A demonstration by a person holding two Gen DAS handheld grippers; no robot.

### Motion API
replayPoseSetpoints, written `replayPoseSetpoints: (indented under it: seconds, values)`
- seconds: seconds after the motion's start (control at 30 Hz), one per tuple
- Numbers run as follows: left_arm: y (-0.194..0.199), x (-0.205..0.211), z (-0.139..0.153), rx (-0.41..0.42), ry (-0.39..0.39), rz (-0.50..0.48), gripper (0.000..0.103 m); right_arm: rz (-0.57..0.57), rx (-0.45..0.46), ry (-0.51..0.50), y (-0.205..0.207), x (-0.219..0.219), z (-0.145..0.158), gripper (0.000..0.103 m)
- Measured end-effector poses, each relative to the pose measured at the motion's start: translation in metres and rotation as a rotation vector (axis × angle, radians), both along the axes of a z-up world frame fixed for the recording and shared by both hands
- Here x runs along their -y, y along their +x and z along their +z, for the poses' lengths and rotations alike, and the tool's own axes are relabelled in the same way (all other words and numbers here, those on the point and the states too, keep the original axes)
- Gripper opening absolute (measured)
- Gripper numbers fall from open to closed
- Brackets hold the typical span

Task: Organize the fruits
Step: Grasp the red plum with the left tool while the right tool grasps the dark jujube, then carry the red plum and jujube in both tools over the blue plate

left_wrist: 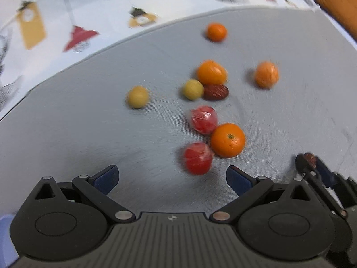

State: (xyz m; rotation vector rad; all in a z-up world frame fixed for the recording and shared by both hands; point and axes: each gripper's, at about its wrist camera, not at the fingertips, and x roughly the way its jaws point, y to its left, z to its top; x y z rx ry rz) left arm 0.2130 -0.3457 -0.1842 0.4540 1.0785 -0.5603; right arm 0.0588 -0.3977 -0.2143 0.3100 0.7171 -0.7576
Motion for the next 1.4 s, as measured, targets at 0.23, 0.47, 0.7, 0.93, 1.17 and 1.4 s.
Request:
replayPoseSetpoints:
  seconds: [0.23,0.47,0.7,0.93,1.17,1.4]
  values:
    - [0.004,0.007,-0.009,-0.008,-0.048,-0.042,0.051,-0.006,-0.012,-0.021,0.003,-0.002,0.001,0.022]
    - [-0.015,-0.027,0.022,0.064,-0.1,-0.011,0.03,-0.002,0.034,-0.005,-0.002,-0.004,0.009,0.022]
    - [-0.057,-0.104,0.088,0.107,-0.118,0.069,0.03,0.109,0.125,-0.068,-0.032,-0.032,0.054,0.022]
    - [-0.119,-0.198,0.15,0.151,-0.129,0.182,0.031,0.315,0.188,-0.032,-0.106,-0.094,0.12,0.022]
    - [-0.178,-0.29,0.192,0.19,-0.184,0.302,0.03,0.472,0.24,-0.009,-0.163,-0.164,0.171,0.022]
    - [-0.237,-0.361,0.209,0.21,-0.202,0.406,0.031,0.662,0.313,-0.021,-0.207,-0.233,0.201,0.022]
